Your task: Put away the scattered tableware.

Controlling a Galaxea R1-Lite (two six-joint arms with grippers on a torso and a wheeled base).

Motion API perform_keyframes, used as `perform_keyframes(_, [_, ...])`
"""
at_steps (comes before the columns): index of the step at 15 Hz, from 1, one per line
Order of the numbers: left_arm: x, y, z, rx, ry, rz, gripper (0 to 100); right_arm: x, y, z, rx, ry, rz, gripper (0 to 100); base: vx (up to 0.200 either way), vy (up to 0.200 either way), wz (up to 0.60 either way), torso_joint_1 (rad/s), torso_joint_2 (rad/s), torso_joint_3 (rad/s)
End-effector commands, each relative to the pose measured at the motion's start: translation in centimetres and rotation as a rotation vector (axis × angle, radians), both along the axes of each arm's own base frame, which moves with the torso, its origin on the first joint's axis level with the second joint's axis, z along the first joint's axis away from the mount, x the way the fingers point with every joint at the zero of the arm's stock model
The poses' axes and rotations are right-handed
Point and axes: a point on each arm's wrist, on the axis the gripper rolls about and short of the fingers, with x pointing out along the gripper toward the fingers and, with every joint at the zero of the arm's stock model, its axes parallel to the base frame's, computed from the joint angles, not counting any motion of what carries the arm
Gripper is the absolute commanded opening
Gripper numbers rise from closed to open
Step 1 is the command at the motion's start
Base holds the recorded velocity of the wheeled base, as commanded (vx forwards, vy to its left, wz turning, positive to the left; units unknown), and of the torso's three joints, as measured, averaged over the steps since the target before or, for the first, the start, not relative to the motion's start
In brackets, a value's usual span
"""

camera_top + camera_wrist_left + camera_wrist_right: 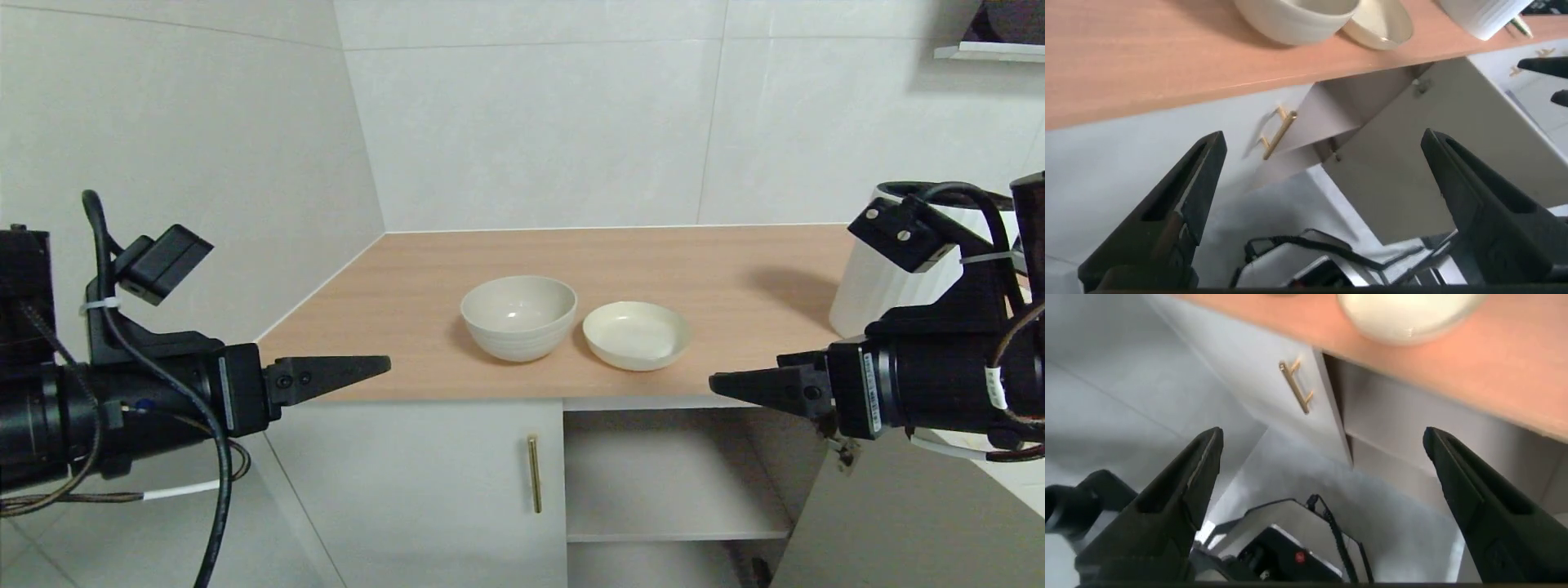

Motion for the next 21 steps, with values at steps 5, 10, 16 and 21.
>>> perform_keyframes(5, [3.4,-1.1,0.8,-0.089,0.068,0.034,100,4.9,3.2,-0.3,-0.001,-0.042,-0.085,100,0.000,0.000,0.00,0.072,-0.17,-0.099])
perform_keyframes(10, [9.0,-3.2,-0.9,0.030,0.125,0.228,100,9.1,3.9,-0.7,0.018,0.113,-0.306,100,0.000,0.000,0.00,0.000,0.00,0.000])
perform_keyframes(16, [12.1,-6.7,-2.4,-0.070,0.234,0.334,100,10.1,4.1,-1.7,-0.031,0.089,-0.403,100,0.000,0.000,0.00,0.000,0.00,0.000])
perform_keyframes(21, [12.1,-8.4,-3.4,-0.030,0.238,0.314,100,10.1,4.0,-1.8,-0.033,0.092,-0.403,100,0.000,0.000,0.00,0.000,0.00,0.000])
